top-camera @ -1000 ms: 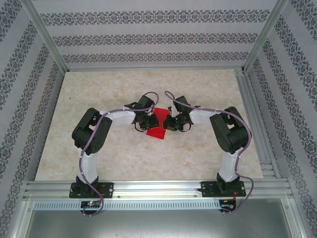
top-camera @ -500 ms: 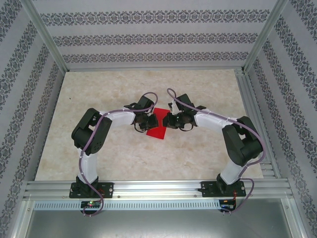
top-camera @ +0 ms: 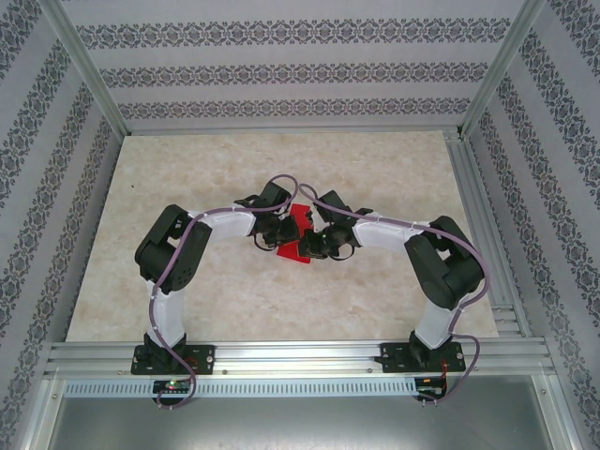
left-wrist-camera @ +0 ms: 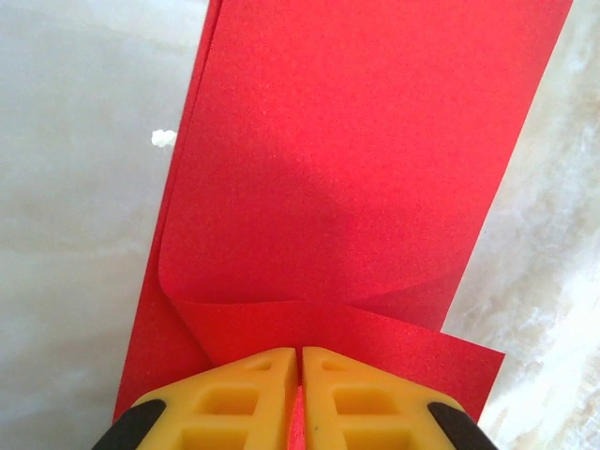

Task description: Fold a paper plane with a square sheet of paper (pick it up from the middle)

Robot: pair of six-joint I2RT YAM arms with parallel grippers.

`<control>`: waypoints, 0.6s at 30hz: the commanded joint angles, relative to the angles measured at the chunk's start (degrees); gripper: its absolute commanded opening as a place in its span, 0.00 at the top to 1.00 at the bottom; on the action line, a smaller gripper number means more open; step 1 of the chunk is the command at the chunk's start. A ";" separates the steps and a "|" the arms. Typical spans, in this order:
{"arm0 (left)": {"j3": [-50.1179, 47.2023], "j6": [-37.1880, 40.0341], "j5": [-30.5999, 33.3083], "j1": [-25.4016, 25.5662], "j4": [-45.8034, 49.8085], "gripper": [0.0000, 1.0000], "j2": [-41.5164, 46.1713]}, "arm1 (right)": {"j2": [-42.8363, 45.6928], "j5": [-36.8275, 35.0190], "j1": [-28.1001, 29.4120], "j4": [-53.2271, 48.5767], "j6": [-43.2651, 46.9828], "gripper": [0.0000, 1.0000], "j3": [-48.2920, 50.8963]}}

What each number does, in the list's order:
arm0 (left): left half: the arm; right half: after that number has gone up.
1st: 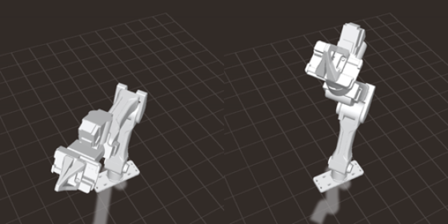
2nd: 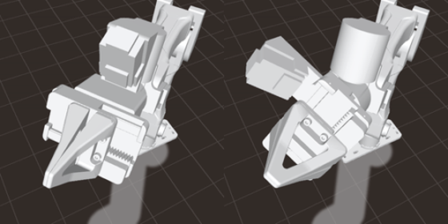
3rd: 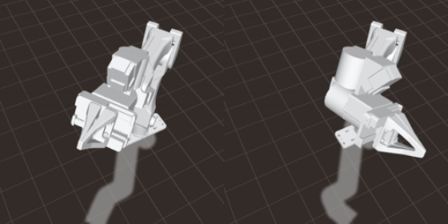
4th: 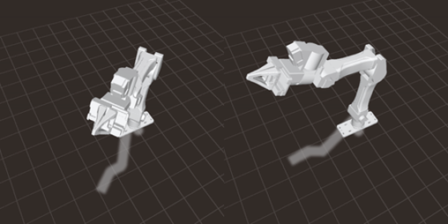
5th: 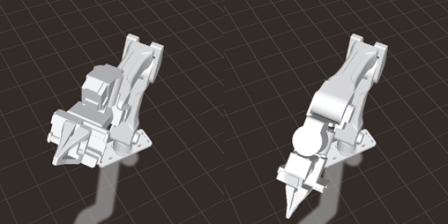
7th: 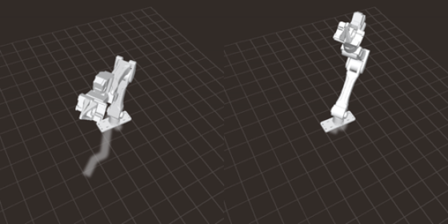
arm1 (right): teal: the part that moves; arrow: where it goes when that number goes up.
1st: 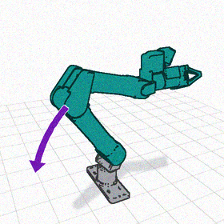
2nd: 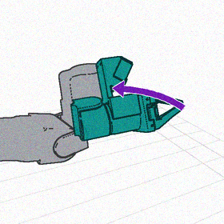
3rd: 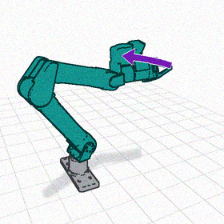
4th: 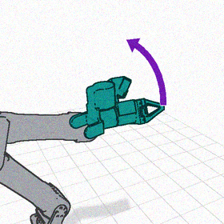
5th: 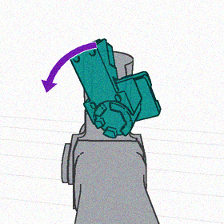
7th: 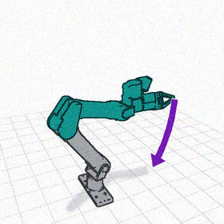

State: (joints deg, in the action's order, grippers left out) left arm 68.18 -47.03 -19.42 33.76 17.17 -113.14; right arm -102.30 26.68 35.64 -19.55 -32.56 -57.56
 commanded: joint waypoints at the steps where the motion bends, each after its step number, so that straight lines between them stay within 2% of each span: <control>1: -2.11 -0.88 2.09 0.44 2.43 0.87 -1.58 | -1.32 -1.61 0.38 -0.31 -0.61 0.88 -0.23; 18: -1.78 -0.89 2.98 0.47 3.13 0.87 -1.71 | -1.68 -4.97 0.29 -3.21 0.30 0.87 0.48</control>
State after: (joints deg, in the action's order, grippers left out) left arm 68.18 -47.05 -19.29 33.78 17.17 -113.10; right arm -103.39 23.53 35.64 -21.56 -32.88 -57.56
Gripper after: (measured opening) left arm 0.133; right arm 0.126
